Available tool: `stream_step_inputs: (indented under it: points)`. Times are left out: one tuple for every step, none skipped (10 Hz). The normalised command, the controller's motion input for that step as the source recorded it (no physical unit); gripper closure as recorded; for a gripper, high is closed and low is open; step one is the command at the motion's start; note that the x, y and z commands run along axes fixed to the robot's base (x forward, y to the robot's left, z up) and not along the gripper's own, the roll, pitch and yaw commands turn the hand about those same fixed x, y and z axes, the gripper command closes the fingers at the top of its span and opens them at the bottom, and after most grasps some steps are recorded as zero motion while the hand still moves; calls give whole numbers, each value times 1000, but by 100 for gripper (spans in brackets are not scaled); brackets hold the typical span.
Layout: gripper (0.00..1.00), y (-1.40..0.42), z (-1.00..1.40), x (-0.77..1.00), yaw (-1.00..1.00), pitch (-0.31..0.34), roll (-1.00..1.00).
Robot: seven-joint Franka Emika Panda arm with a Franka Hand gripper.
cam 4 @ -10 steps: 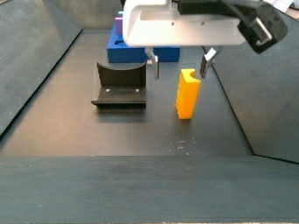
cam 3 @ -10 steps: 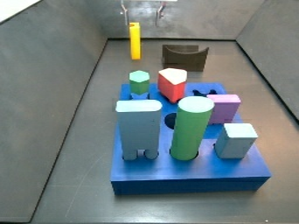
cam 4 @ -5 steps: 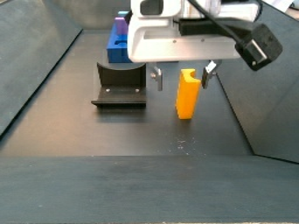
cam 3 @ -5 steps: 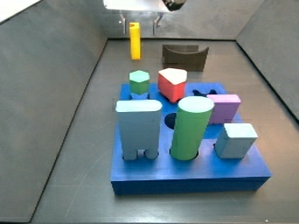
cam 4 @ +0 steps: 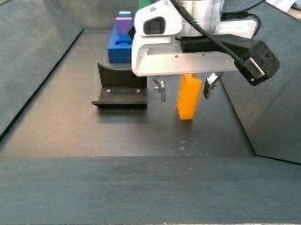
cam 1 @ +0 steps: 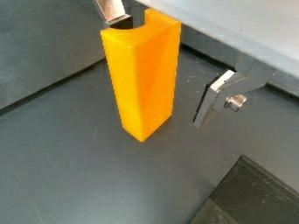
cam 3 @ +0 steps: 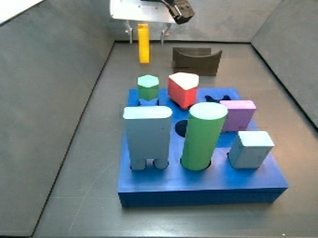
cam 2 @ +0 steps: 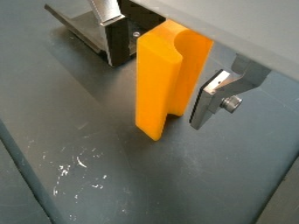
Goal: Pick up the arch object. Move up. Rotate the arch object. Move to above the board. Insert the arch object.
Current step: Pick up the arch object.
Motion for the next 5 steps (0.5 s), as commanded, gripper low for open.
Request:
stream_step_inputs:
  points:
    - [100,0,0,0,0,0,0]
    - [100,0,0,0,0,0,0]
    - [100,0,0,0,0,0,0]
    - [100,0,0,0,0,0,0]
    - [100,0,0,0,0,0,0]
